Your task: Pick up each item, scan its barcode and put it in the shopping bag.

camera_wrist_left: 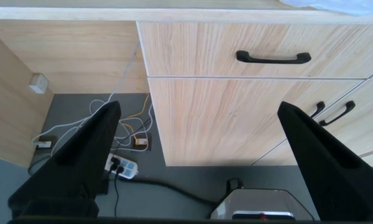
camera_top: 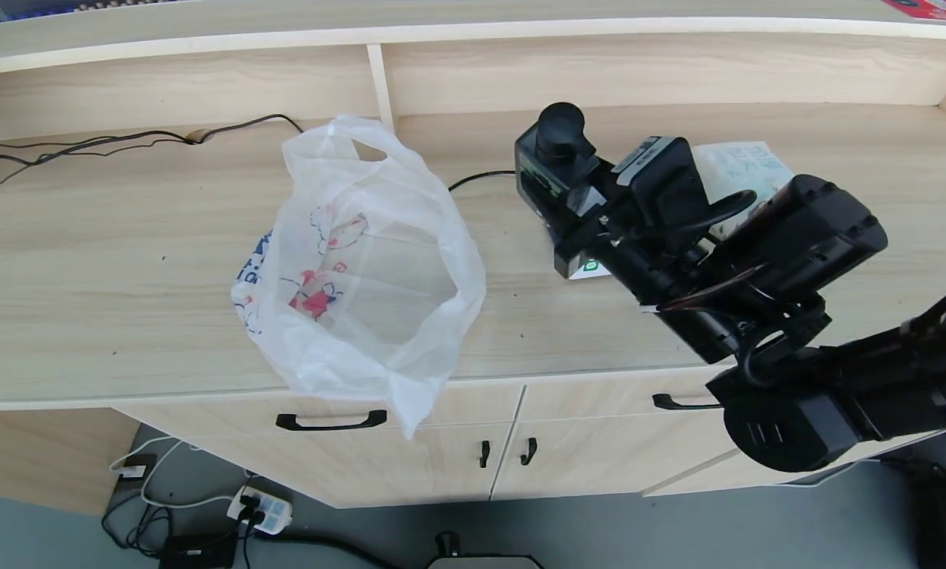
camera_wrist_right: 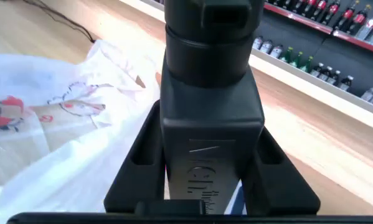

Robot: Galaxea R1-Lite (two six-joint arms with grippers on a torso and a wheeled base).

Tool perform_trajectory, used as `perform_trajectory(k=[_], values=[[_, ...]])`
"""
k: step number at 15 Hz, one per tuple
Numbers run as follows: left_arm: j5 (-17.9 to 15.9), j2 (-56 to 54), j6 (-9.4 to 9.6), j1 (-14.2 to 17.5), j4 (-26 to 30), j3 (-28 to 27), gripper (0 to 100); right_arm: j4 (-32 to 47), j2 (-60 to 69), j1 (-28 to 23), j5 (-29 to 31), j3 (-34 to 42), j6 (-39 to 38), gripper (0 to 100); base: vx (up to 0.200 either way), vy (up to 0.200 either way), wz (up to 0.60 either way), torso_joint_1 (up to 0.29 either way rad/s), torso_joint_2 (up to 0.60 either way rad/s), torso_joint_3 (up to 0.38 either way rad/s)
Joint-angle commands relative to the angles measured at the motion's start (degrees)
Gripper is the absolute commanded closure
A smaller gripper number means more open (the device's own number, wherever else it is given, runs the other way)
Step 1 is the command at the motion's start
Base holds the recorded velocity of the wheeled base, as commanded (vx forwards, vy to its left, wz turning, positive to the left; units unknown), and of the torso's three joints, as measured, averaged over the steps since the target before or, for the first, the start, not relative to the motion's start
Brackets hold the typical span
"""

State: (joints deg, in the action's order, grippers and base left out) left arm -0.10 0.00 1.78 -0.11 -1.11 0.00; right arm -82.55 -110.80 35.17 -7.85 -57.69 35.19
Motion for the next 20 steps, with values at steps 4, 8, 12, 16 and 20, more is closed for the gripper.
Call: perform_trajectory(k=[4,8,12,16,20], values=[[0.0,0.0,0.07,0.0,0.0,0.0,0,0.6,6.0,8.0,8.3,0.0,-6.6,100,0.000,0.000,0.60,0.002,0.00,0.001],[0.0,0.0,-0.02,0.0,0.0,0.0,0,0.6,5.2,5.6,8.6,0.9,-13.5,100,0.000,0.000,0.45,0.004,0.00,0.002],[0.0,0.0,-0.02,0.0,0.0,0.0,0,0.6,0.3,2.9,8.8,-2.3,-25.9,100,0.000,0.000,0.00,0.000,0.00,0.000],[0.0,0.0,-0.02,0.0,0.0,0.0,0,4.8,0.7,1.4,9.1,-2.9,-26.8,100,0.000,0.000,0.00,0.000,0.00,0.000],[0.0,0.0,-0.02,0.0,0.0,0.0,0,-3.5,0.3,2.5,14.7,2.2,-39.6,100,0.000,0.000,0.00,0.000,0.00,0.000]])
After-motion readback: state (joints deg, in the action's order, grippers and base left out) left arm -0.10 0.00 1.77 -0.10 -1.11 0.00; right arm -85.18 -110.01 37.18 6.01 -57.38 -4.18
